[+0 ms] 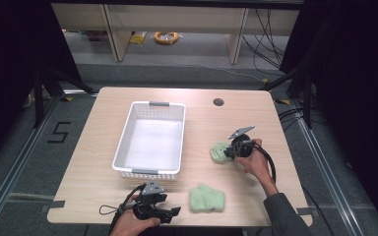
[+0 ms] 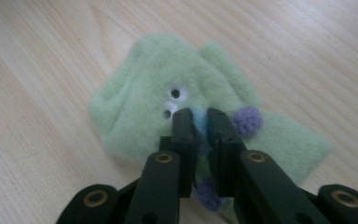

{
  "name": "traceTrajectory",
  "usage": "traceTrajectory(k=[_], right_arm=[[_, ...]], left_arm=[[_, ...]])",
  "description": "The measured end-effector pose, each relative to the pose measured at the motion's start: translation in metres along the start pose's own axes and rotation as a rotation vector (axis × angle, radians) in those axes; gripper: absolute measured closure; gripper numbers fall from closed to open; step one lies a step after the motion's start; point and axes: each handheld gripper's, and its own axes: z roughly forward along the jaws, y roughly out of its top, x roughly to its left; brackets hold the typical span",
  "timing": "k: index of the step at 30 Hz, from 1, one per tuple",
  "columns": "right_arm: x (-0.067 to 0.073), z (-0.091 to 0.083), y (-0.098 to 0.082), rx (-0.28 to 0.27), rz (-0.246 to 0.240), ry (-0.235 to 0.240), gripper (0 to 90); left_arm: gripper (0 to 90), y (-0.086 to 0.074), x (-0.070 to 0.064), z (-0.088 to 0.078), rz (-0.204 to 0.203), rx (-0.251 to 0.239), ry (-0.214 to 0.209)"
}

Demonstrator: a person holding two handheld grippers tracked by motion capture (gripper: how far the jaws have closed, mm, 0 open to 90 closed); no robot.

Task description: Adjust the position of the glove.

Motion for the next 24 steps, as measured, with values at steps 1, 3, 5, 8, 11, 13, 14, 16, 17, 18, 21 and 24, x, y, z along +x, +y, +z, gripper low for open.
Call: traceTrajectory(k=[1,3,5,8,11,13,14,16,17,18,21,24], right_arm=[[0.0,0.0,0.0,-0.001,0.0,-0.001,84.4],[0.0,0.002,-0.001,-0.024,0.013,-0.019,85.7],[-0.002,0.001,-0.002,-0.039,0.007,0.003,86.4],[-0.002,-0.003,-0.002,-0.042,0.02,0.003,86.9],[-0.001,-0.008,-0.002,-0.065,0.011,-0.004,87.1],[0.0,-0.014,-0.002,-0.072,0.014,0.0,87.2],[0.001,-0.019,-0.001,-0.06,0.017,0.01,87.2],[0.002,-0.024,-0.001,-0.074,0.016,0.009,87.2],[0.003,-0.027,-0.002,-0.098,0.024,0.003,87.2],[0.004,-0.031,-0.002,-0.082,0.03,0.005,87.3],[0.008,-0.043,-0.003,-0.113,0.015,0.015,87.3],[0.016,-0.052,-0.004,-0.139,0.022,0.022,87.3]], left_arm=[[30.4,0.0,0.0,0.0,-0.002,-0.001,-0.001],[30.4,0.0,0.0,0.0,-0.005,-0.004,0.0],[30.6,0.0,0.001,-0.001,-0.002,-0.002,-0.003],[30.6,0.0,0.001,-0.001,-0.002,-0.001,-0.007],[30.8,-0.001,0.003,-0.001,-0.005,0.01,-0.007],[30.8,-0.001,0.002,0.0,-0.017,-0.004,-0.006],[30.9,-0.001,0.002,0.0,-0.017,-0.004,-0.005],[30.9,-0.001,0.002,0.0,-0.019,-0.004,-0.005],[30.9,-0.001,0.002,0.0,-0.019,-0.005,-0.006],[30.9,-0.001,0.003,-0.002,0.003,0.01,-0.007],[30.9,-0.001,0.004,-0.002,-0.002,0.01,-0.008],[31.0,-0.001,0.003,-0.002,-0.017,-0.001,-0.008]])
